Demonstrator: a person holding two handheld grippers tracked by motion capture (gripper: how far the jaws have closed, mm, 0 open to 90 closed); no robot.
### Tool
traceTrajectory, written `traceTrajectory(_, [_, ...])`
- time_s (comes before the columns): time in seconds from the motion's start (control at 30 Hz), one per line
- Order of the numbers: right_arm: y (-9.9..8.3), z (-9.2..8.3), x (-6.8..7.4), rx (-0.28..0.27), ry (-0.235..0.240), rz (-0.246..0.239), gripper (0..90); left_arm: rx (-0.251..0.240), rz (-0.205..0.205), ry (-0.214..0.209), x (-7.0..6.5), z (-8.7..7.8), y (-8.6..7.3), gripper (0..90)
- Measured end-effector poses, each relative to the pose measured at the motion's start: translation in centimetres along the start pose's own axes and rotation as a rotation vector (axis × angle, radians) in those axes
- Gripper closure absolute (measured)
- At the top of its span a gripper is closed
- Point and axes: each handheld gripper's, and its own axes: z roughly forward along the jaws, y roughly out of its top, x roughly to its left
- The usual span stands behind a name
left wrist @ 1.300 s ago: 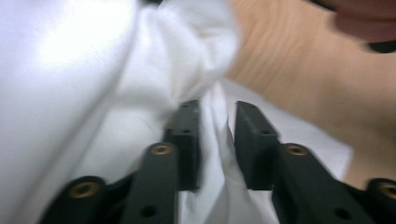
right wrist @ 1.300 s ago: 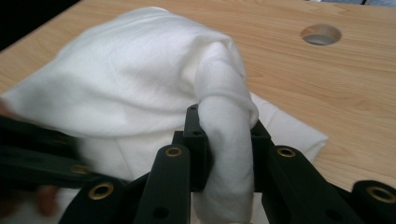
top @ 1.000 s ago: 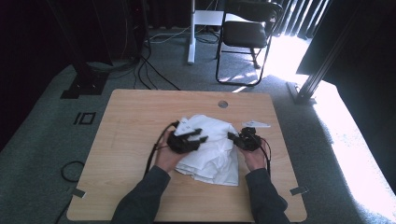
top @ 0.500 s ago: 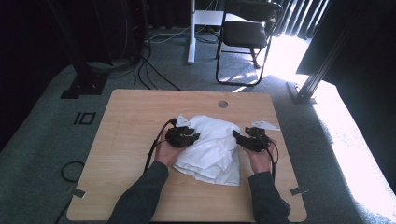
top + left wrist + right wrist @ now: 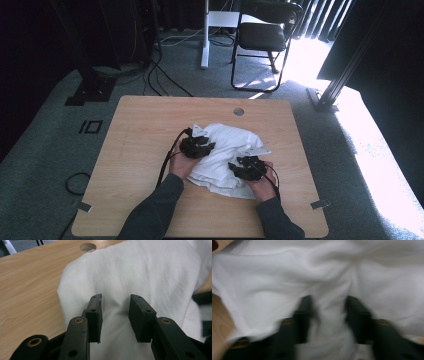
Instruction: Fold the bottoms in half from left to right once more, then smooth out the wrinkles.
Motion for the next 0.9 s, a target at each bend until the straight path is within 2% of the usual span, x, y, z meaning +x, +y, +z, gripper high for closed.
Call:
traceTrajectory(0.07, [0.0, -0.7, 0.0, -0.006, -0.017, -0.015, 83.7, 0.004, 0.002, 0.012, 0.0, -0.1, 0.0, 63.6])
traceTrajectory(0.17, [0.0, -2.8, -0.3, -0.025, -0.029, -0.034, 86.7, 0.005, -0.001, 0.009, 0.0, -0.1, -0.1, 62.8])
traceTrajectory(0.27, [-0.6, -3.8, -1.0, 0.024, -0.102, -0.070, 87.0, 0.007, 0.001, 0.017, -0.1, 0.0, -0.2, 62.5])
traceTrajectory(0.3, [-1.0, -3.8, -1.5, 0.041, -0.117, -0.052, 86.8, 0.002, -0.005, 0.007, -0.1, 0.0, -0.2, 62.3])
traceTrajectory(0.37, [-1.6, -3.3, -2.2, 0.086, -0.111, -0.028, 82.6, -0.005, -0.007, 0.001, -0.3, 0.0, -0.3, 61.7])
traceTrajectory(0.4, [-1.7, -3.0, -2.3, 0.115, -0.117, -0.026, 73.8, -0.004, -0.008, 0.014, -0.5, -0.1, -0.3, 61.6])
traceTrajectory(0.43, [-1.7, -2.9, -2.4, 0.113, -0.142, -0.017, 62.1, -0.004, -0.010, 0.021, -0.6, -0.1, -0.3, 61.6])
traceTrajectory(0.47, [-1.6, -3.1, -2.5, 0.079, -0.153, 0.008, 56.2, -0.007, -0.013, 0.023, -0.6, -0.2, -0.3, 61.7])
traceTrajectory(0.53, [-1.2, -4.3, -2.5, -0.030, -0.147, 0.048, 45.4, -0.005, -0.012, 0.025, -0.7, -0.2, -0.2, 61.7])
traceTrajectory(0.6, [-0.3, -5.5, -2.1, -0.127, -0.173, 0.046, 42.6, -0.003, -0.015, 0.024, -0.6, -0.2, -0.2, 61.7])
traceTrajectory(0.67, [0.6, -6.1, -1.9, -0.195, -0.198, 0.024, 42.6, -0.005, -0.017, 0.024, -0.7, -0.2, -0.2, 61.8])
traceTrajectory(0.8, [2.1, -5.2, -2.1, -0.211, -0.197, 0.012, 40.6, -0.008, -0.022, 0.022, -0.7, -0.2, -0.3, 61.8])
traceTrajectory(0.9, [2.5, -3.3, -2.5, -0.165, -0.192, 0.022, 40.0, -0.010, -0.031, 0.019, -0.7, -0.2, -0.6, 62.2])
